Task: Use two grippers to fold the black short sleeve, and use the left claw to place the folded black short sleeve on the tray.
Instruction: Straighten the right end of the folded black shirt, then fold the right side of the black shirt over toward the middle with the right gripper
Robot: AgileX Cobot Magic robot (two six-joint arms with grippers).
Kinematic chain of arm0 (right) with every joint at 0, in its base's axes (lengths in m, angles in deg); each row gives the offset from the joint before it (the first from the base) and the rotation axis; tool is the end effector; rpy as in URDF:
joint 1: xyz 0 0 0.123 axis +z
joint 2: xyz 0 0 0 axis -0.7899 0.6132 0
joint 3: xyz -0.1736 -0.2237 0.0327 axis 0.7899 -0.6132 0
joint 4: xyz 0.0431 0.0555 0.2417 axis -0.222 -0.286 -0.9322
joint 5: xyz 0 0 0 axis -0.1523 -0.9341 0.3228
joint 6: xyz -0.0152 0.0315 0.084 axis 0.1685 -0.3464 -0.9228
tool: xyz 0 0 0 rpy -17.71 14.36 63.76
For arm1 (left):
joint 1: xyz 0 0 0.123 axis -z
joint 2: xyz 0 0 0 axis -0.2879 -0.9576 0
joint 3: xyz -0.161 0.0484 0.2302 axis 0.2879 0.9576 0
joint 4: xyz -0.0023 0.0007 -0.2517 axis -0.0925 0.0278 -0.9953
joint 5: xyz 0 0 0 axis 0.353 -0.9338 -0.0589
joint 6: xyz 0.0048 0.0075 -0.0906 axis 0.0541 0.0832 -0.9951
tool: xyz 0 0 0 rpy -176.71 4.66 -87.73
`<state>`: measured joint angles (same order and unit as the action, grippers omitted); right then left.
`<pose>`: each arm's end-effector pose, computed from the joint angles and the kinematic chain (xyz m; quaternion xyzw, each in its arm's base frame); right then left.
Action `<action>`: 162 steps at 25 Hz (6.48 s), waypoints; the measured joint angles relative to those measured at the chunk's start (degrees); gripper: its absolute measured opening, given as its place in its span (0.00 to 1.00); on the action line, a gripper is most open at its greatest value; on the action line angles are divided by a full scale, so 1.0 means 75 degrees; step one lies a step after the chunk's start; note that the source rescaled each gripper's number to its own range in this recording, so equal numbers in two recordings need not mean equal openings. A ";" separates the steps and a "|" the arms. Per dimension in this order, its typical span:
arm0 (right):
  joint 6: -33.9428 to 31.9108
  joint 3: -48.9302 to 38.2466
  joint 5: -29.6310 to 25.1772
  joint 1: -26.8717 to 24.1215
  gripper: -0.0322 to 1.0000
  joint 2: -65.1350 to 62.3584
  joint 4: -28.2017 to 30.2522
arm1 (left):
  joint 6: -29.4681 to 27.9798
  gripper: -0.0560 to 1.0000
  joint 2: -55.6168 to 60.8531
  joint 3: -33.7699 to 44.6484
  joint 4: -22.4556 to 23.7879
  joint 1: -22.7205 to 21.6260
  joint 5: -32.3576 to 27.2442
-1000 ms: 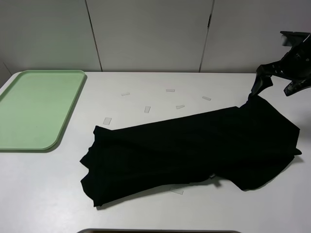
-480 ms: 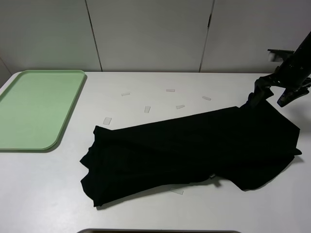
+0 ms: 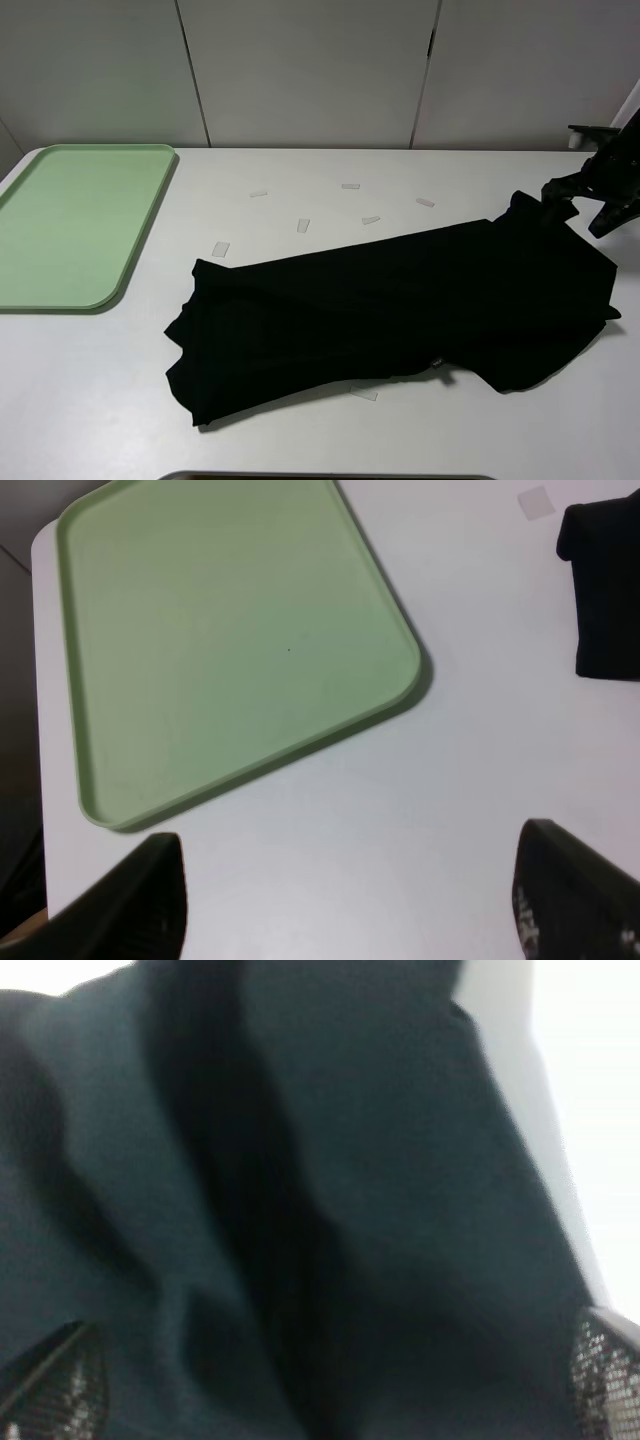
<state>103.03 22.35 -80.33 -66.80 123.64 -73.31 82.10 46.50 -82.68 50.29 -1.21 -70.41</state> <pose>0.3980 -0.0898 0.1344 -0.0850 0.9936 0.0696 0.0280 -0.0017 0.0187 0.2757 0.1871 0.8301 0.0882 0.5178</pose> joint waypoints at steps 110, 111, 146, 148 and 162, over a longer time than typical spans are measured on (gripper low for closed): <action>-0.4705 -0.0025 -0.1002 0.3412 0.26 -0.0330 -0.0200 | 0.0000 0.68 0.0000 0.0000 0.0007 0.0000 -0.0008; -0.4531 -0.0025 -0.1014 0.3432 0.39 -0.0330 -0.0360 | 0.0000 0.68 0.0000 0.0000 0.0007 0.0000 -0.0008; -0.3037 0.0453 0.0815 0.3389 1.00 -0.0075 0.0999 | 0.0000 0.68 0.0000 0.0000 0.0007 0.0000 -0.0008; -0.2808 0.0453 0.0753 0.3394 1.00 0.0021 0.0800 | 0.0000 0.68 0.0000 0.0000 0.0007 0.0000 -0.0008; -0.2372 0.0037 -0.1551 0.3476 1.00 0.0030 -0.0347 | 0.0000 0.68 0.0000 0.0000 0.0007 0.0000 -0.0001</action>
<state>85.24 22.63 -91.96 -40.73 123.86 -75.91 82.10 46.50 -82.68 50.35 -1.21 -70.42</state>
